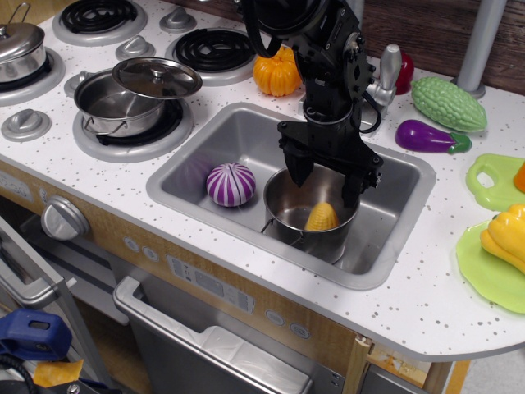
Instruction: Put corn in pot which is in sink
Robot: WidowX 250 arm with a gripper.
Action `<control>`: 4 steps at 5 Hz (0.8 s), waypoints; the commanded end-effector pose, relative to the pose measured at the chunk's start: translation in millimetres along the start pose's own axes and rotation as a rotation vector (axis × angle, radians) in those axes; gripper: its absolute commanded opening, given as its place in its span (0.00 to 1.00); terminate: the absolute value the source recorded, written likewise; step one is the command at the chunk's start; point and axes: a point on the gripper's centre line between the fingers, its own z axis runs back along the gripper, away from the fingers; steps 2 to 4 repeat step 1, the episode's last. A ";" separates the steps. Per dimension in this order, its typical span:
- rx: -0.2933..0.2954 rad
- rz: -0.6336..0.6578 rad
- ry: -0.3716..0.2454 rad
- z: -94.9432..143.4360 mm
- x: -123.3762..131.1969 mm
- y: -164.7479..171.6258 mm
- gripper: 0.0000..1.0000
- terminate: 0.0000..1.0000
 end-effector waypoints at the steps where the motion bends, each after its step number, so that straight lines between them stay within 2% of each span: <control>1: 0.006 -0.002 -0.045 11.1 10.7 3.6 1.00 1.00; 4: 0.006 -0.002 -0.045 11.1 10.7 3.6 1.00 1.00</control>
